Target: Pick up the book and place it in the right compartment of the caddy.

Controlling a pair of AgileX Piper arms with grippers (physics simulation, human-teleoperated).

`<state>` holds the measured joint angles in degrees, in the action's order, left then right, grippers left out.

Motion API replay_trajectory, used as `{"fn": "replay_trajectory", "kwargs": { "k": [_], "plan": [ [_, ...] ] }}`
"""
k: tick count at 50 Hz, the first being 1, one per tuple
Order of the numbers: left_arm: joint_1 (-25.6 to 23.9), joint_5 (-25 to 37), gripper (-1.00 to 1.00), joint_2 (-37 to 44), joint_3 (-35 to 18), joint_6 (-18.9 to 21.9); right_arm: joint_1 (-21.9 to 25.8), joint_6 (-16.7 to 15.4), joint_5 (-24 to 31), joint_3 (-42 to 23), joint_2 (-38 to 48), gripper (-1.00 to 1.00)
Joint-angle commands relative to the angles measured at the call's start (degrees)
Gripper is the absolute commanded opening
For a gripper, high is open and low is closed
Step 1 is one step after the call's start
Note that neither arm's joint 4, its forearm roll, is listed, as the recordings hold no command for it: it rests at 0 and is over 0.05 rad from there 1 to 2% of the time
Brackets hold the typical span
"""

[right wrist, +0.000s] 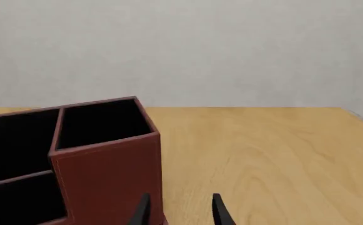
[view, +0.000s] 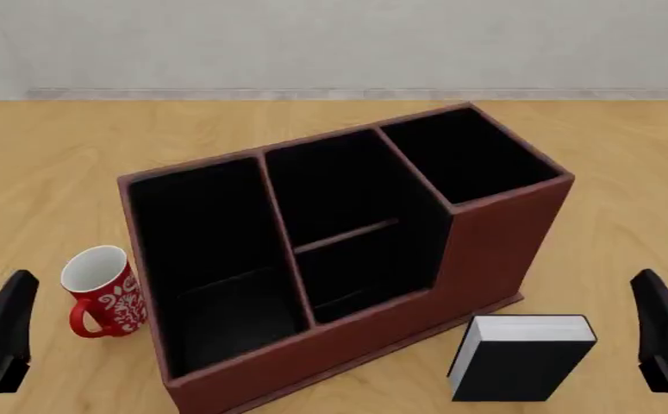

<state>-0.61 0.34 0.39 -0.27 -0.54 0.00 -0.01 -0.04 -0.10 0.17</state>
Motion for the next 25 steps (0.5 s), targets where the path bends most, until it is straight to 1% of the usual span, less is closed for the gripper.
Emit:
{"fn": "replay_trajectory", "kwargs": {
  "k": [1, 4, 7, 9, 14, 15, 17, 20, 22, 23, 25],
  "plan": [
    [-2.1, 1.86, 1.0, 0.57, -1.13, -2.1, 0.0, 0.0, -0.07, -0.15, 0.27, 1.0],
    [-3.22, 2.39, 1.0, -0.12, -1.33, -1.57, -0.01, 0.01, -0.06, -0.15, 0.28, 1.0],
    [-5.69, 4.55, 1.0, -0.32, -3.35, -3.09, 0.0, -0.01, -0.06, -0.15, 0.28, 1.0],
    [-7.29, 4.79, 1.0, -0.38, -4.96, -2.33, 0.01, -0.02, -0.07, -0.15, 0.26, 1.0],
    [-13.28, 8.56, 1.0, -0.38, -7.86, -4.74, 0.0, 0.01, -0.06, -0.15, 0.28, 1.0],
    [-13.28, 8.57, 1.0, -0.38, -7.87, -4.74, 0.0, 0.01, -0.06, -0.15, 0.28, 1.0],
    [-14.52, 8.33, 1.0, -0.38, -9.17, -3.07, 0.01, -0.01, -0.07, -0.15, 0.27, 1.0],
    [-18.08, 10.22, 1.0, -0.38, -11.1, -3.25, 0.0, 0.01, -0.06, -0.15, 0.29, 1.0],
    [-18.26, 10.47, 1.0, -0.38, -11.97, -2.78, -0.01, -0.01, -0.07, -0.15, 0.26, 1.0],
    [-19.46, 10.85, 1.0, -0.38, -12.55, -2.3, 0.0, -0.01, -0.06, -0.15, 0.28, 1.0],
    [-22.07, 12.71, 1.0, -0.38, -13.67, -3.04, 0.01, -0.01, -0.07, -0.15, 0.28, 1.0]
  ]
}}
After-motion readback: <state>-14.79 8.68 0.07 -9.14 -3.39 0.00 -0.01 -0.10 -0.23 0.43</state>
